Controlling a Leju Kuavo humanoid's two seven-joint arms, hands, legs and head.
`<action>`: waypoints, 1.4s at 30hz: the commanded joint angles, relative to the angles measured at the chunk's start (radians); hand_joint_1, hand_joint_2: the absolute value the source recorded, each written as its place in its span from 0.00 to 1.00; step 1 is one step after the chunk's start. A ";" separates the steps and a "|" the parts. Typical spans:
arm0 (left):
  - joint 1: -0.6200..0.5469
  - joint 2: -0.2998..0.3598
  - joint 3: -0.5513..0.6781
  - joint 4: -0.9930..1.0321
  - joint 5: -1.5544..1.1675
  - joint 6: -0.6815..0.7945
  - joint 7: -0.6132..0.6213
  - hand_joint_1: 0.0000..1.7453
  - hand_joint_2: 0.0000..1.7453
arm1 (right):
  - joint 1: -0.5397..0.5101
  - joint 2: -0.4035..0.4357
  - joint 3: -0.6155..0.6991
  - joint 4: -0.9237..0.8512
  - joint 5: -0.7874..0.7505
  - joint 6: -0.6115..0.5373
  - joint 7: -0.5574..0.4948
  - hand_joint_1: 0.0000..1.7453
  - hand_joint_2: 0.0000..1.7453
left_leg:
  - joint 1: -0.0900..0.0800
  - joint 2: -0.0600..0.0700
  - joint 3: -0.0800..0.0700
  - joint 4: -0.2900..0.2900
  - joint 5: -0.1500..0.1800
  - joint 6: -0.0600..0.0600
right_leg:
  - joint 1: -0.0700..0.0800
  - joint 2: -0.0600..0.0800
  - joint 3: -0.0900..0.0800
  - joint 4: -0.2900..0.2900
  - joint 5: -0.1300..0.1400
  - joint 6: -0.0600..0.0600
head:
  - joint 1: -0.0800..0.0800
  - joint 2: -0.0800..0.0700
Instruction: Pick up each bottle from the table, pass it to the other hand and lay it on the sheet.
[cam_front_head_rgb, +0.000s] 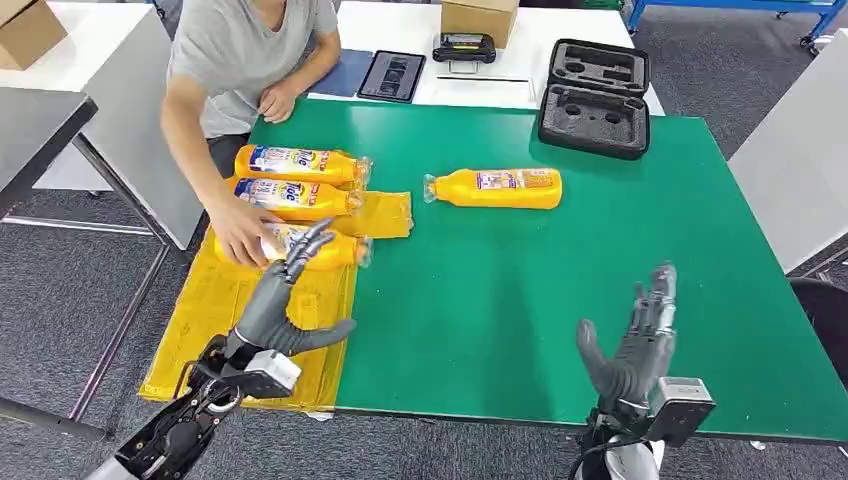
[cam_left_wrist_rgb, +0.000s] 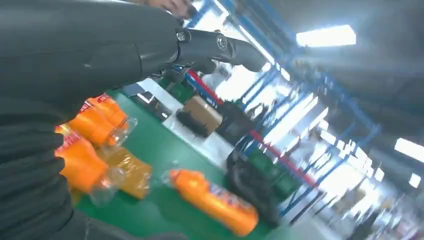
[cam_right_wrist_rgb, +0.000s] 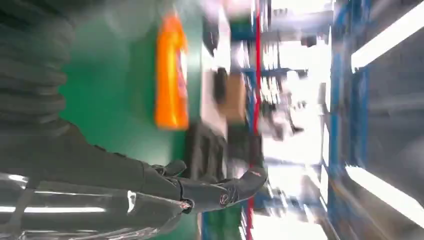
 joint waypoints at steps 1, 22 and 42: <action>0.108 -0.063 -0.025 -0.216 0.153 -0.001 0.003 0.00 1.00 | 0.022 -0.049 0.201 -0.029 0.023 -0.313 0.005 0.00 1.00 | 0.001 0.001 0.001 0.000 -0.002 -0.001 | 0.001 0.001 0.001 0.000 -0.001 -0.001 | 0.000 0.000; 0.132 -0.118 0.072 -0.132 0.186 -0.091 0.003 0.00 1.00 | -0.005 -0.063 0.137 0.104 -0.113 0.033 0.005 0.00 1.00 | 0.003 0.001 0.007 -0.001 -0.003 -0.003 | 0.003 0.001 0.007 -0.003 -0.002 -0.003 | 0.000 0.000; 0.223 -0.227 0.159 -0.231 0.293 -0.109 0.003 0.00 1.00 | 0.020 -0.047 0.186 0.077 -0.031 0.046 0.005 0.00 1.00 | 0.001 0.000 0.002 0.000 -0.002 -0.002 | 0.001 0.001 0.002 -0.001 -0.001 -0.002 | 0.000 0.000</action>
